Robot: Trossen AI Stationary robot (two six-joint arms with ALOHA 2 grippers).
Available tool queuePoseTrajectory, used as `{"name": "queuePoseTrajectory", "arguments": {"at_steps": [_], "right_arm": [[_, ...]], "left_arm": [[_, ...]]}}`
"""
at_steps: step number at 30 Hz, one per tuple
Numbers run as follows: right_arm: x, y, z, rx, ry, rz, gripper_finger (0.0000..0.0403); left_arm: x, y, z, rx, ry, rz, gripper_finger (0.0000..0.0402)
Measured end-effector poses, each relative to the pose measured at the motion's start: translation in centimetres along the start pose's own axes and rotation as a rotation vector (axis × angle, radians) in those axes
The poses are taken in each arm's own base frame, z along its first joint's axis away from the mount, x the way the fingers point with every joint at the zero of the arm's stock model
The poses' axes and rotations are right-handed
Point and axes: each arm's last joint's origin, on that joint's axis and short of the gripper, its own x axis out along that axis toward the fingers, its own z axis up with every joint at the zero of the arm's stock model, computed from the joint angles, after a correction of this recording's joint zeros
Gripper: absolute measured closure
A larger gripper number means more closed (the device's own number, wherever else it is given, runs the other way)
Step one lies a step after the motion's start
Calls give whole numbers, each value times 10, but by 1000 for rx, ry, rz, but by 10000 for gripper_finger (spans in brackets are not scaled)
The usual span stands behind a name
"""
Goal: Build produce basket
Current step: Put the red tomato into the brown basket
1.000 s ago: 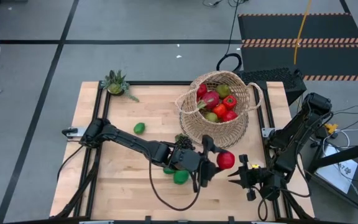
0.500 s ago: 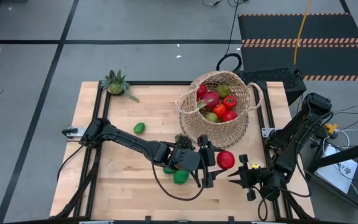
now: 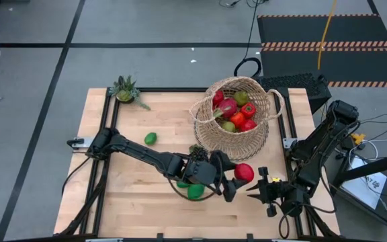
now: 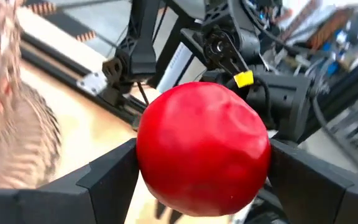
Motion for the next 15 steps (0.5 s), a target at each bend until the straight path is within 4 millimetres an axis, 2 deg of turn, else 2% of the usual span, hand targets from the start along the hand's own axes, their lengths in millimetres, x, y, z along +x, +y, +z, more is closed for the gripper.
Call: {"name": "queuePoseTrajectory", "arguments": {"at_steps": [8,15], "right_arm": [[0,0,0,2,0,0,326],[0,0,0,2,0,0,326]], "left_arm": [[0,0,0,-228,-3,-3,78],[0,0,0,-209,-4,-3,78]]}}
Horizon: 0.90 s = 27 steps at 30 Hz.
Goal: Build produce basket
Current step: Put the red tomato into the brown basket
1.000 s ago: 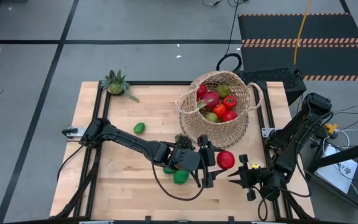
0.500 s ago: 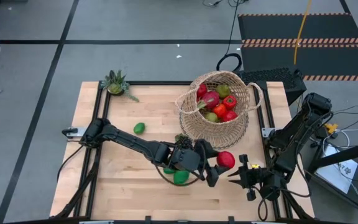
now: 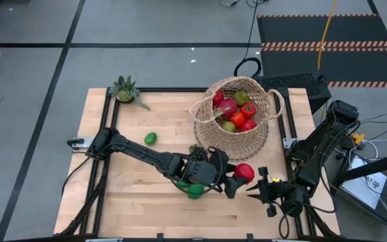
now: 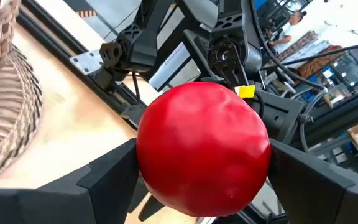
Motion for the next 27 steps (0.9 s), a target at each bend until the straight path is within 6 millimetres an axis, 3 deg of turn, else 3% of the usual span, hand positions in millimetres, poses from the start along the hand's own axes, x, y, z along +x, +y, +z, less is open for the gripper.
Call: {"name": "queuePoseTrajectory", "arguments": {"at_steps": [11,27], "right_arm": [[0,0,0,1,0,0,326],[0,0,0,-2,0,0,326]], "left_arm": [[10,20,20,498,-10,64,78],[23,52,52,655,-6,112,78]]}}
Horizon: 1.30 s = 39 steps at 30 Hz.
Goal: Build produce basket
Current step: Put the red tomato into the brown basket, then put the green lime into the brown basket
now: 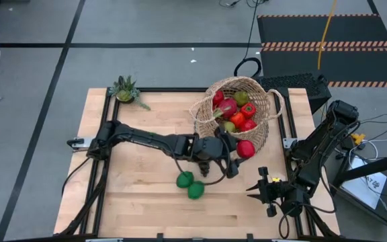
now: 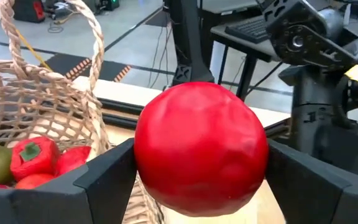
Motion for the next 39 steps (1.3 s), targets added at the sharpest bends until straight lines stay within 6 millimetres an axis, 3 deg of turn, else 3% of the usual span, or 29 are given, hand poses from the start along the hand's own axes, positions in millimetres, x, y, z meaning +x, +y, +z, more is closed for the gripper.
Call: {"name": "queuePoseTrajectory", "arguments": {"at_steps": [6,11,17,23,28,34,39], "right_arm": [[0,0,0,-1,0,0,326],[0,0,0,-4,3,-2,326],[0,-1,-1,-11,3,-9,326],[0,-1,-1,-14,2,-9,326],[0,-1,-1,-15,2,-10,326],[0,-1,-1,-15,2,-10,326],[0,-1,-1,-14,2,-9,326]], "left_arm": [[8,30,1,14,54,17,78],[8,73,12,9,77,80,78],[13,114,20,157,58,154,78],[28,149,10,193,93,222,78],[32,158,5,207,121,200,67],[39,161,-4,194,142,189,8],[33,161,0,149,149,199,28]]}}
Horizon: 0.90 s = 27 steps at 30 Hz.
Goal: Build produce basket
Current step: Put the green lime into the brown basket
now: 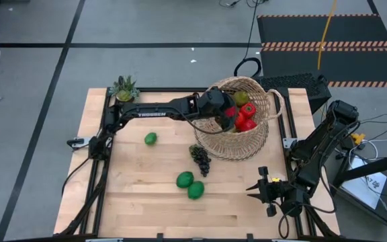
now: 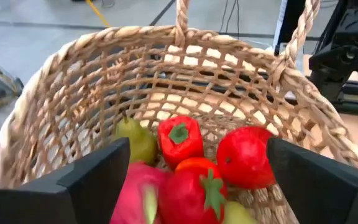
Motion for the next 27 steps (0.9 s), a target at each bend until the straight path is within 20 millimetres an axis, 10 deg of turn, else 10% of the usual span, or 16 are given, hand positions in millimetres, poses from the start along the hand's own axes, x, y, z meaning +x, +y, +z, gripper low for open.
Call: {"name": "queuePoseTrajectory", "arguments": {"at_steps": [14,27], "right_arm": [[0,0,0,31,1,4,326],[0,1,1,68,-9,14,326]], "left_arm": [[-168,-45,57,-14,24,-153,93],[-233,-147,-17,205,325,78,117]]}}
